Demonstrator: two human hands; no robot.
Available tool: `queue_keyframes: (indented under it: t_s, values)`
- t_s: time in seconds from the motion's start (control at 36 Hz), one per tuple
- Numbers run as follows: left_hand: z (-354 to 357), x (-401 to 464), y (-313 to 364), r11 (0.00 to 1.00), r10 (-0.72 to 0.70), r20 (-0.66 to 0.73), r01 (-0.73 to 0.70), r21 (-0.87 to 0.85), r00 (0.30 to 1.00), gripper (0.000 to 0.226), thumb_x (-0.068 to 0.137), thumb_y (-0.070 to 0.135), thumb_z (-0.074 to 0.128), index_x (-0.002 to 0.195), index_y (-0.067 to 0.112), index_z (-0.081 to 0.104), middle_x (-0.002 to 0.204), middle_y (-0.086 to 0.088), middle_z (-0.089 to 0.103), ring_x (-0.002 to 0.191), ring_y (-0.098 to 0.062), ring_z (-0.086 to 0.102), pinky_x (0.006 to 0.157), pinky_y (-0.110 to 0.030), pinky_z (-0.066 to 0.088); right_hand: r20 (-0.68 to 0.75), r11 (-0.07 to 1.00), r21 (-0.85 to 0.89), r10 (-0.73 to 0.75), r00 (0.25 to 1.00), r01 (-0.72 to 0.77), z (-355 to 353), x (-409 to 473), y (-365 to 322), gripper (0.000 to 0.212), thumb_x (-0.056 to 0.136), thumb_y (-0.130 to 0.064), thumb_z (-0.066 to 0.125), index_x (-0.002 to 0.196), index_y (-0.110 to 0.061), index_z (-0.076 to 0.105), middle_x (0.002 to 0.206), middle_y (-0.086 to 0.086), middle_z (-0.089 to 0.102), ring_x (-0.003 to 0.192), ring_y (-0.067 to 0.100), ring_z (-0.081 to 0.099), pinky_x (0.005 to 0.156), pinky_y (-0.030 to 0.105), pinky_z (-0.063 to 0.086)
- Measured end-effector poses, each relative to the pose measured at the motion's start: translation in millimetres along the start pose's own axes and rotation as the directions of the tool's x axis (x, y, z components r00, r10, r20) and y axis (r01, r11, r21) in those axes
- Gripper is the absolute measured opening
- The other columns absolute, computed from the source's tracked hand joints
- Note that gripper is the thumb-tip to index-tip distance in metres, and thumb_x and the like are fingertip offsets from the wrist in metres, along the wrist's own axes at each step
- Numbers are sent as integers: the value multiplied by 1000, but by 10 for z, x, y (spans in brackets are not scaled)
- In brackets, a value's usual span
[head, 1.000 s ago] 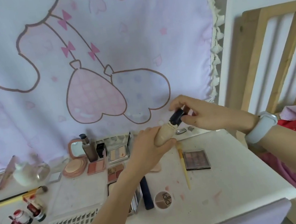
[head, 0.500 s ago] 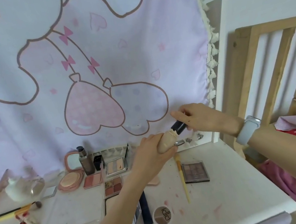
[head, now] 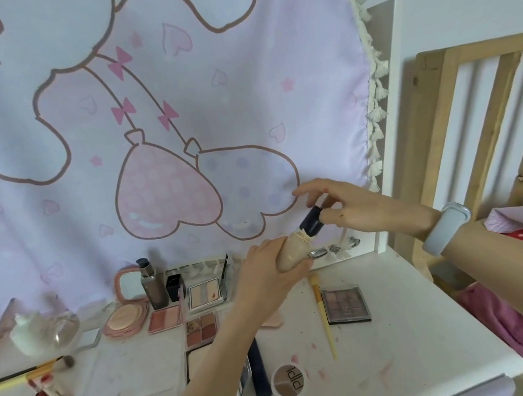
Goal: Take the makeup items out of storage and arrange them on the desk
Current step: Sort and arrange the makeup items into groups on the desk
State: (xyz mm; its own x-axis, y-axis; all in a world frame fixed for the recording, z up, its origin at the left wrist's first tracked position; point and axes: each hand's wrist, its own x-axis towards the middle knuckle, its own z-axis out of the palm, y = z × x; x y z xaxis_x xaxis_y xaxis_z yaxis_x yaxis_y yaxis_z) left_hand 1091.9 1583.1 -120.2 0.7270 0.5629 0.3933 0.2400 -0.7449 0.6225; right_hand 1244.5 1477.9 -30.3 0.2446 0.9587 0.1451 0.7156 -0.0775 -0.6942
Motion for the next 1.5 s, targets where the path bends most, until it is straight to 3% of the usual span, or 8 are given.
queue_keyframes:
  t_s: [0.11,0.22,0.39,0.67,0.92,1.03,1.25,1.5]
  values:
    - [0,-7,-1,1000,2,3,-2,11,1000,37,80,49,61,107,24,58,86,8,53,87,-18,47,77,-36,43,-49,985,-145,83,995,-89,52,4,-43,27,94,-45,44,106,-25,57,86,-6,57,69,7,54,60,16,38]
    - [8,-19,0,1000,12,-4,-12,23,1000,38,79,51,61,107,24,58,84,9,52,84,-15,45,74,-33,41,-101,990,-117,61,993,-73,71,21,-26,24,91,-38,52,76,-22,60,63,-12,52,52,0,46,51,11,34]
    - [-15,-17,10,1000,4,-8,-4,19,1000,38,80,49,62,106,23,58,85,6,54,84,-15,47,74,-34,44,-88,999,-49,-23,996,19,49,-11,-34,12,89,-16,54,86,-13,65,81,-1,60,71,10,49,63,14,38]
    - [-6,-97,-60,999,-33,0,33,-3,999,42,80,43,66,114,21,59,92,1,58,89,-20,51,82,-39,45,-166,976,133,-148,975,171,-133,-70,-73,22,90,5,43,88,-6,62,75,-6,64,57,-8,56,58,2,38]
    - [-5,-71,-43,1000,3,5,-3,-11,1000,42,79,47,65,115,27,59,90,9,57,86,-17,51,80,-37,46,-10,991,70,-115,993,115,-60,-101,-91,33,86,5,49,86,-25,64,87,-9,66,80,10,60,72,12,45]
    - [9,-78,-77,1000,-9,41,10,-13,999,45,79,49,64,117,27,58,92,8,58,88,-16,51,80,-36,46,-20,981,142,-128,992,130,-93,-110,-126,29,86,6,50,89,-19,65,73,-12,64,59,7,44,56,11,37]
    - [-3,-103,-105,998,-28,22,29,-59,999,36,77,46,67,109,30,61,87,10,58,85,-15,52,78,-36,46,-116,972,205,-92,989,114,-218,-139,-58,30,83,9,48,81,-17,62,65,1,54,59,12,44,60,21,37]
    - [12,-95,-26,996,-15,59,20,-87,998,38,79,42,68,113,25,61,92,3,60,87,-19,53,79,-38,47,-1,988,74,-133,991,133,-30,-111,-125,30,82,8,53,79,-21,61,97,1,57,85,29,56,69,18,43]
